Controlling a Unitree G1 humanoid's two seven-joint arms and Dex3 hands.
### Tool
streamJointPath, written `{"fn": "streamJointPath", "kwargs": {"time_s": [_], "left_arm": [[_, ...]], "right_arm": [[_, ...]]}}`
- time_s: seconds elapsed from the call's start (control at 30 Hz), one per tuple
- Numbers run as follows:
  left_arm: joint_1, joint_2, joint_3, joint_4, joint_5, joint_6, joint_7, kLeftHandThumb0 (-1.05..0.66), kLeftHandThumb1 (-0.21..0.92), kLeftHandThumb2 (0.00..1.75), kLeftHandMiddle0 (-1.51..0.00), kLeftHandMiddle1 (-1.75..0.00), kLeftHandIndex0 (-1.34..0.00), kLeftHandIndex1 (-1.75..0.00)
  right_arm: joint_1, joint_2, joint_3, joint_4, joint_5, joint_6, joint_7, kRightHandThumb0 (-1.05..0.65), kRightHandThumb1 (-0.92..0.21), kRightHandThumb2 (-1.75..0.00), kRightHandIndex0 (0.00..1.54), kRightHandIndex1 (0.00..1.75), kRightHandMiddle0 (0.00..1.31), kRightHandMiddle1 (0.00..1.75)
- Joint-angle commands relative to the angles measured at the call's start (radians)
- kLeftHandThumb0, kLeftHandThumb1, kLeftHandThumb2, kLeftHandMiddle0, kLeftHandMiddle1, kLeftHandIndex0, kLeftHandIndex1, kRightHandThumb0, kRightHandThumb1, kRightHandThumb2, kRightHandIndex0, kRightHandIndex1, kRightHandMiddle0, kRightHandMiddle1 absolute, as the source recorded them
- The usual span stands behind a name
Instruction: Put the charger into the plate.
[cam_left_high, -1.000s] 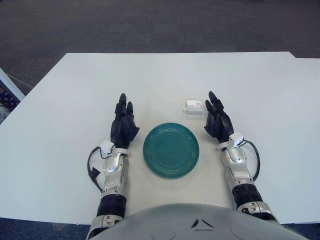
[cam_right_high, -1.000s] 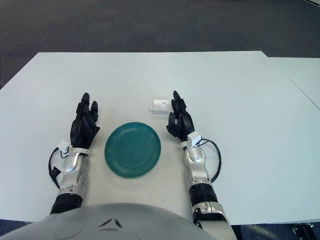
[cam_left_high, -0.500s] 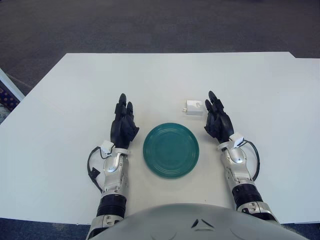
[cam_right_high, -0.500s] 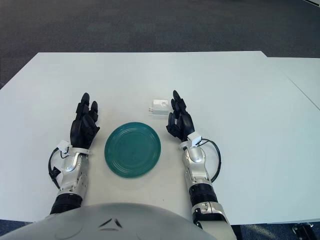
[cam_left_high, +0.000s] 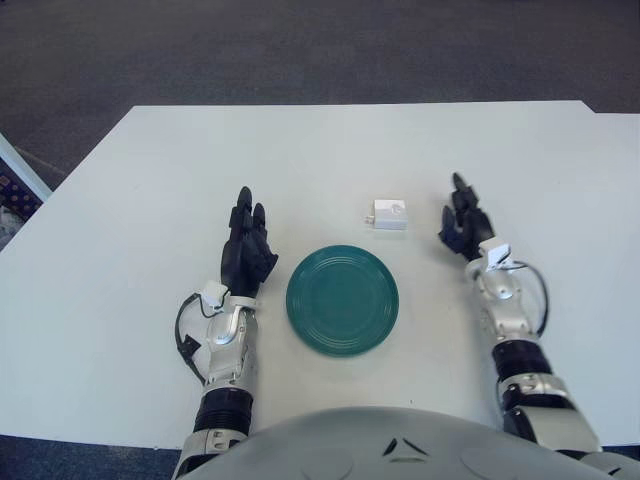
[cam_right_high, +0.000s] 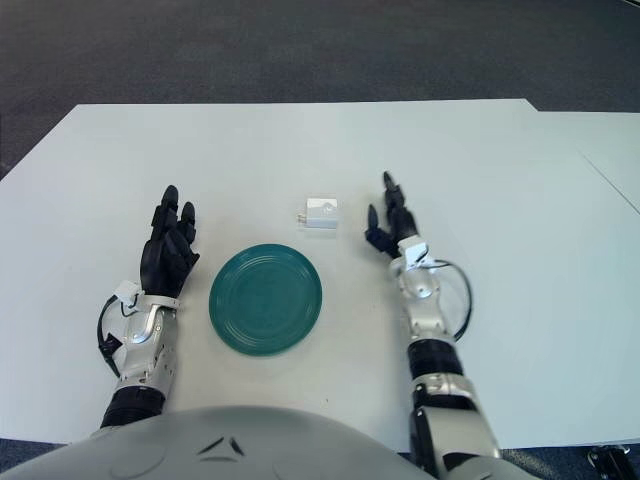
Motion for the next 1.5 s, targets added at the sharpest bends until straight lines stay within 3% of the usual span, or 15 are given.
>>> {"fn": "streamJointPath", "kwargs": {"time_s": [0.0,0.1,0.17,0.37,0.53,0.67,0.87,1.17,1.47], "left_arm": [[0.079,-0.037,0.012,0.131,-0.011,-0.024,0.013,-1.05,0.92,0.91,0.00,0.00,-0.01,-0.01],[0.074,-0.034,0.014,0.138,-0.010,-0.020,0.012,-1.05,0.92,0.91,0.00,0.00,-0.01,-0.01],[0.066,-0.034,0.017,0.149,-0.015,-0.024,0.004,-1.05,0.92,0.90,0.00,0.00,-0.01,-0.01],[0.047,-0.042,0.028,0.171,-0.023,-0.016,0.011,-1.05,0.92,0.89,0.00,0.00,-0.01,-0.01],[0.033,-0.046,0.039,0.191,-0.032,-0.023,0.004,-1.05,0.92,0.90,0.00,0.00,-0.01,-0.01],[0.032,-0.045,0.037,0.199,-0.025,-0.035,0.002,-1.05,0.92,0.91,0.00,0.00,-0.01,-0.01],[0.047,-0.046,0.026,0.181,-0.005,-0.034,0.010,-1.05,0.92,0.92,0.00,0.00,-0.01,-0.01],[0.054,-0.058,0.022,0.162,-0.006,-0.024,0.021,-1.05,0.92,0.91,0.00,0.00,-0.02,-0.02],[0.054,-0.058,0.018,0.160,0.011,-0.039,0.036,-1.05,0.92,0.91,0.00,0.00,-0.03,-0.02]], "right_arm": [[-0.096,-0.051,0.037,-0.271,-0.099,0.110,0.019,-0.95,-0.92,-0.90,0.00,0.00,0.04,0.04],[-0.129,-0.067,0.067,-0.396,-0.150,0.219,0.045,-0.96,-0.92,-0.87,0.00,0.00,0.05,0.05],[-0.193,-0.079,0.129,-0.415,-0.284,0.242,0.022,-1.00,-0.92,-0.85,0.00,0.00,0.06,0.06],[-0.307,-0.094,0.278,-0.277,-0.473,0.233,0.015,-1.04,-0.92,-0.80,0.00,0.00,0.09,0.09],[-0.411,-0.073,0.443,-0.071,-0.631,0.195,-0.041,-1.05,-0.92,-0.82,0.00,0.00,0.08,0.10],[-0.434,-0.092,0.506,-0.074,-0.669,0.181,0.012,-1.05,-0.92,-0.79,0.00,0.00,0.08,0.10],[-0.416,-0.093,0.599,-0.011,-0.745,0.167,-0.008,-1.05,-0.92,-0.75,0.00,0.00,0.07,0.11],[-0.444,-0.081,0.627,0.101,-0.728,0.129,-0.021,-1.05,-0.92,-0.78,0.00,0.00,0.07,0.13],[-0.499,-0.020,0.647,0.343,-0.699,0.103,-0.045,-1.05,-0.92,-0.79,0.01,0.00,0.05,0.21]]}}
